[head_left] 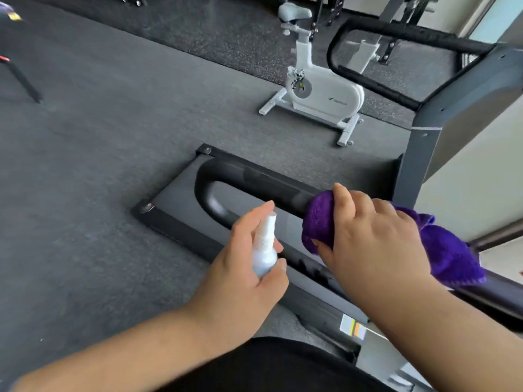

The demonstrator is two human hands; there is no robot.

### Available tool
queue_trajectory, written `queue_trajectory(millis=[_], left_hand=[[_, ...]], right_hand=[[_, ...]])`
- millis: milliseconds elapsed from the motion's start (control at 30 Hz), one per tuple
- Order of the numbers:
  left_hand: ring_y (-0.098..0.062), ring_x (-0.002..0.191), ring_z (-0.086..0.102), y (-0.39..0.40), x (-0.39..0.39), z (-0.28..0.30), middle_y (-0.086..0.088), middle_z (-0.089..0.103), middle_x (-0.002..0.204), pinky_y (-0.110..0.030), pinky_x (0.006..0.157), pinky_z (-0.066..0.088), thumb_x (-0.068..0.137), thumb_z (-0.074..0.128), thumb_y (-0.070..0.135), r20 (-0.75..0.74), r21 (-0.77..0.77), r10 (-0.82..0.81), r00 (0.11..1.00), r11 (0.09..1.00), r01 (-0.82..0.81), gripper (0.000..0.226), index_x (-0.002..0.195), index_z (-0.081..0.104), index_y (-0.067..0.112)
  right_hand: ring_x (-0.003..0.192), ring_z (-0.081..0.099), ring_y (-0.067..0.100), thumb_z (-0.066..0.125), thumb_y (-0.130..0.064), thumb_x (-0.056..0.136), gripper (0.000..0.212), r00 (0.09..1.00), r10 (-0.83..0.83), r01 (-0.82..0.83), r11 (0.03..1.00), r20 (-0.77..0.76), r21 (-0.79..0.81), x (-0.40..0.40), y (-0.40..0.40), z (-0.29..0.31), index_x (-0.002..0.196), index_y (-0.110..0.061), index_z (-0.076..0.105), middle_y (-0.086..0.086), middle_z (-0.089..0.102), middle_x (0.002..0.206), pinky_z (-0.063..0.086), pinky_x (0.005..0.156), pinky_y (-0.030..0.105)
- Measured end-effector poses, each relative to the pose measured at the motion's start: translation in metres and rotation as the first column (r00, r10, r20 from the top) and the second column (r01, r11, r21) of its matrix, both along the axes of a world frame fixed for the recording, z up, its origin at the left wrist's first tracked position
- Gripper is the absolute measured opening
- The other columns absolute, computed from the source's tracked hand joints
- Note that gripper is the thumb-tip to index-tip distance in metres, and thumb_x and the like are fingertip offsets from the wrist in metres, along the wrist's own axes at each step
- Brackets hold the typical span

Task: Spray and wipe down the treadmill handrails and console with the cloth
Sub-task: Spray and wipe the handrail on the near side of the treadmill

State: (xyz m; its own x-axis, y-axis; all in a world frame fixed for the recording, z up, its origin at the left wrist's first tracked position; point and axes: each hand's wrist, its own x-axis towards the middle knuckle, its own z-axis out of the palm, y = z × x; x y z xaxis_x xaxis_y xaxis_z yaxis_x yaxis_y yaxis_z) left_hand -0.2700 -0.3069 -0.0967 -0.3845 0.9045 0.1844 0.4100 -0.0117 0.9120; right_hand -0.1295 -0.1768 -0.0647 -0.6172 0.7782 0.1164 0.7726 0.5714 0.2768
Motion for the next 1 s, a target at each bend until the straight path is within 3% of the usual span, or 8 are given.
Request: queue_trajectory(millis=[200, 300, 400, 467, 633, 800, 900, 1000], left_hand=[[-0.011, 0.099, 0.061, -0.008, -0.064, 0.010, 0.020, 0.058, 0.104, -0.010, 0.082, 0.044, 0.081, 0.062, 0.023, -0.062, 0.083, -0.038, 0.997, 0.996, 0.043, 0.076, 0.124, 0.023, 0.072], [-0.010, 0.100, 0.060, -0.019, -0.102, 0.007, 0.020, 0.057, 0.105, -0.009, 0.082, 0.043, 0.081, 0.062, 0.026, -0.065, 0.102, -0.043, 0.997, 0.994, 0.049, 0.073, 0.125, 0.024, 0.071], [-0.011, 0.103, 0.059, -0.029, -0.129, -0.002, 0.020, 0.056, 0.106, -0.007, 0.085, 0.040, 0.080, 0.058, 0.031, -0.058, 0.089, -0.083, 0.995, 0.992, 0.088, 0.069, 0.129, 0.024, 0.067], [-0.012, 0.105, 0.058, -0.033, -0.142, -0.008, 0.020, 0.055, 0.105, -0.008, 0.087, 0.040, 0.082, 0.058, 0.030, -0.046, 0.073, -0.121, 0.992, 0.990, 0.124, 0.070, 0.132, 0.024, 0.063], [-0.008, 0.102, 0.058, -0.034, -0.160, -0.009, 0.025, 0.053, 0.106, -0.007, 0.083, 0.041, 0.082, 0.062, 0.020, -0.045, 0.063, -0.223, 0.974, 0.972, 0.226, 0.079, 0.128, 0.021, 0.069], [-0.011, 0.097, 0.058, -0.036, -0.177, -0.009, 0.020, 0.055, 0.103, -0.008, 0.079, 0.043, 0.082, 0.060, 0.019, -0.023, 0.096, -0.233, 0.972, 0.967, 0.234, 0.077, 0.128, 0.022, 0.067], [-0.010, 0.098, 0.058, -0.039, -0.187, -0.009, 0.017, 0.056, 0.103, -0.006, 0.079, 0.041, 0.081, 0.059, 0.019, -0.004, 0.110, -0.219, 0.976, 0.970, 0.218, 0.077, 0.125, 0.023, 0.071], [-0.012, 0.095, 0.059, -0.042, -0.194, -0.010, 0.016, 0.056, 0.102, -0.007, 0.078, 0.043, 0.082, 0.059, 0.019, 0.014, 0.115, -0.216, 0.976, 0.970, 0.213, 0.077, 0.124, 0.023, 0.072]], right_hand=[[0.090, 0.062, 0.028, 0.030, -0.085, 0.074, 0.104, 1.000, 0.019, -0.020, 1.000, -0.016, -0.009, -0.089, -0.011, 0.006, 0.144, -0.008, 0.041, 0.006, 0.063, 0.110, 0.044, 0.066, 0.037], [0.094, 0.061, 0.027, 0.021, -0.084, 0.075, 0.094, 0.999, 0.044, -0.045, 0.999, -0.028, -0.030, -0.139, -0.013, 0.008, 0.133, -0.013, 0.044, 0.003, 0.061, 0.109, 0.036, 0.066, 0.037], [0.094, 0.059, 0.028, 0.024, -0.078, 0.083, 0.073, 0.996, 0.083, -0.084, 0.996, -0.032, -0.037, -0.183, -0.010, 0.003, 0.117, -0.018, 0.046, 0.002, 0.060, 0.107, 0.034, 0.066, 0.036], [0.100, 0.059, 0.030, 0.033, -0.074, 0.089, 0.065, 0.995, 0.100, -0.101, 0.993, -0.025, -0.056, -0.196, -0.008, -0.001, 0.124, -0.021, 0.046, 0.002, 0.060, 0.114, 0.037, 0.069, 0.037], [0.115, 0.056, 0.031, 0.037, -0.068, 0.087, 0.079, 0.989, 0.125, -0.138, 0.974, -0.082, -0.178, -0.167, -0.008, 0.010, 0.157, -0.039, 0.014, -0.004, 0.049, 0.145, 0.048, 0.093, 0.042], [0.130, 0.048, 0.026, 0.062, -0.067, 0.082, 0.093, 0.995, -0.065, 0.043, 0.963, -0.074, -0.267, -0.126, -0.011, 0.019, 0.156, -0.032, 0.018, -0.004, 0.048, 0.148, 0.038, 0.106, 0.042], [0.129, 0.048, 0.028, 0.043, -0.089, 0.073, 0.100, 0.990, -0.124, 0.105, 0.962, -0.062, -0.251, -0.139, -0.021, 0.017, 0.151, -0.030, 0.024, -0.003, 0.049, 0.145, 0.036, 0.106, 0.047], [0.109, 0.059, 0.030, 0.024, -0.096, 0.071, 0.099, 0.977, -0.191, 0.186, 0.980, -0.090, -0.070, -0.167, -0.029, 0.006, 0.135, -0.024, 0.045, -0.001, 0.062, 0.123, 0.043, 0.089, 0.044]])
